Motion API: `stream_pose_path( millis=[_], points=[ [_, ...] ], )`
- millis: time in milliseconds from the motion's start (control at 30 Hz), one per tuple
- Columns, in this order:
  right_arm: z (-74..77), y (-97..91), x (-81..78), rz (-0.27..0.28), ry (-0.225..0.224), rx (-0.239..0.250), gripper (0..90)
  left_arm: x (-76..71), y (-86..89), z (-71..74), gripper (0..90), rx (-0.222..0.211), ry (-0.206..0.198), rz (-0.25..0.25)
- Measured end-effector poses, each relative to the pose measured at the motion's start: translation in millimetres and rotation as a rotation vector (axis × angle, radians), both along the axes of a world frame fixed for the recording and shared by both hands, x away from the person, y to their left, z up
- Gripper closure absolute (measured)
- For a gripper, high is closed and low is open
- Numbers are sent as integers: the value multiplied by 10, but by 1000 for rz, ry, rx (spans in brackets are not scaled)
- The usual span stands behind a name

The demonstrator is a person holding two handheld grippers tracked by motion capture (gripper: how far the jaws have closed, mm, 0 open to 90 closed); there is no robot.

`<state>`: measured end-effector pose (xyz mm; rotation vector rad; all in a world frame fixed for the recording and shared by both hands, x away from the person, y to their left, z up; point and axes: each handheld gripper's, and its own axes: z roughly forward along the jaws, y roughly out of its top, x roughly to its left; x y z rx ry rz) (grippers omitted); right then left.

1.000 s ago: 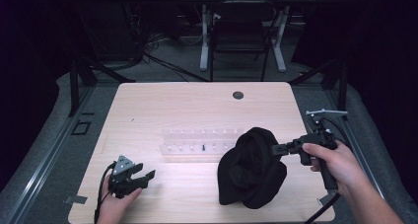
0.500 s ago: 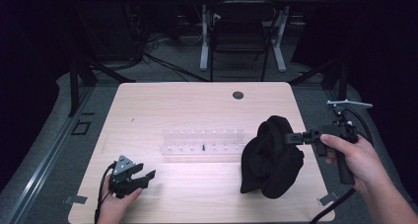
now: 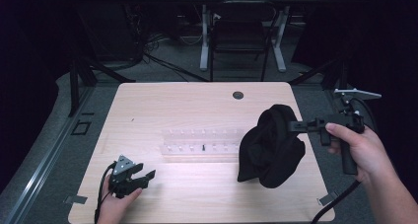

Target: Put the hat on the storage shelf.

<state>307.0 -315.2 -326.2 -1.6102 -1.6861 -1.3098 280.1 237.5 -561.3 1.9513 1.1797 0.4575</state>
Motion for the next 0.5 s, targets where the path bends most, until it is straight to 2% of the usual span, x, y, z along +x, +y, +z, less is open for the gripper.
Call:
stream_pose_path(
  millis=[200, 467, 500],
  points=[
    [120, 5, 52, -15, -28, -6, 886, 0, -1, 2, 429, 0, 2, -3],
    [205, 56, 179, -33, -57, -16, 886, 5, -7, -1, 429, -4, 2, -4],
    [211, 63, 199, -23, -62, -23, 886, 5, -8, 0, 429, -5, 1, -3]
  ],
)
